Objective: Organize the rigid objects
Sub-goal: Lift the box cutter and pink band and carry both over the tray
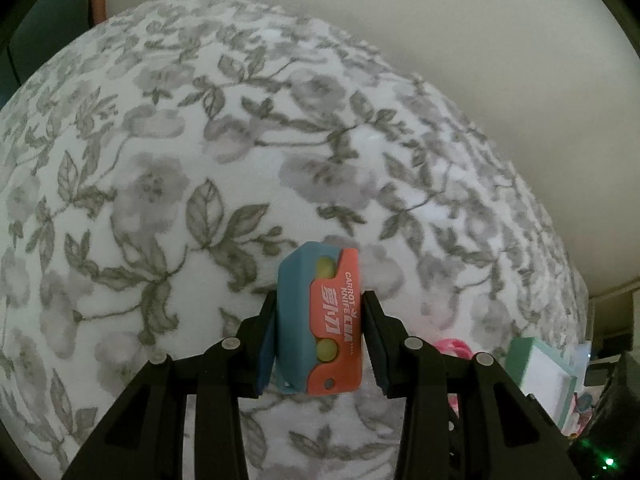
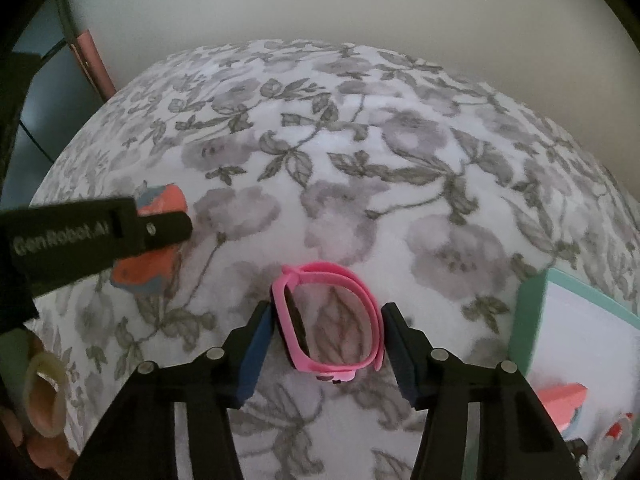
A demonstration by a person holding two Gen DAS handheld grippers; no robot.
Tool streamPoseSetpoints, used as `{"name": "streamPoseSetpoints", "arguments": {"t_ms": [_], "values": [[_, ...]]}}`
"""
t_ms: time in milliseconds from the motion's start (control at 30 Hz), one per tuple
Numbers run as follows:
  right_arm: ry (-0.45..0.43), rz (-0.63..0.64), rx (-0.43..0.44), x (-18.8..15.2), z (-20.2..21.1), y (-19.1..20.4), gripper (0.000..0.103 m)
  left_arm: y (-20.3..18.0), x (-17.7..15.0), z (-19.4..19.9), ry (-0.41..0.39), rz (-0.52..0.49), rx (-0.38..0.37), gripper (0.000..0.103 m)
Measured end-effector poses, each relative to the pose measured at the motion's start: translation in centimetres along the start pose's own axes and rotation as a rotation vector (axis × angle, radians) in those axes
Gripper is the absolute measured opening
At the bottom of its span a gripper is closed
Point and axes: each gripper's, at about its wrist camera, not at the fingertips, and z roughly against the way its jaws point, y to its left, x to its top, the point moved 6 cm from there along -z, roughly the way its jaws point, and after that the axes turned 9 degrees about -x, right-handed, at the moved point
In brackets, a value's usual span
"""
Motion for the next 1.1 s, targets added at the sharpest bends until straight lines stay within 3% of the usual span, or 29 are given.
{"name": "streamPoseSetpoints", "arguments": {"t_ms": [400, 567, 867, 1100], "values": [[-0.021, -0.091, -0.055, -2.2, 6.9, -5.2, 0.057, -7.4, -3.1, 3.5, -0.024, -0.151, -0.071, 0.041], [-0.008, -0.209, -0.080, -4.8, 8.8, -9.8, 0.057, -12.0, -6.4, 3.9, 0.015, -0.243, -0.153, 0.041], [0.026, -0.380, -0.186, -10.0, 11.1, -18.4, 0.057, -21.1, -12.8, 3.4, 0.088, -0.488, -0.224, 0.041], [0.072, -0.473, -0.235, -13.7, 11.3, -22.7, 0.057, -23.7, -15.3, 1.4, 0.135, -0.541, -0.243, 0.041]]}}
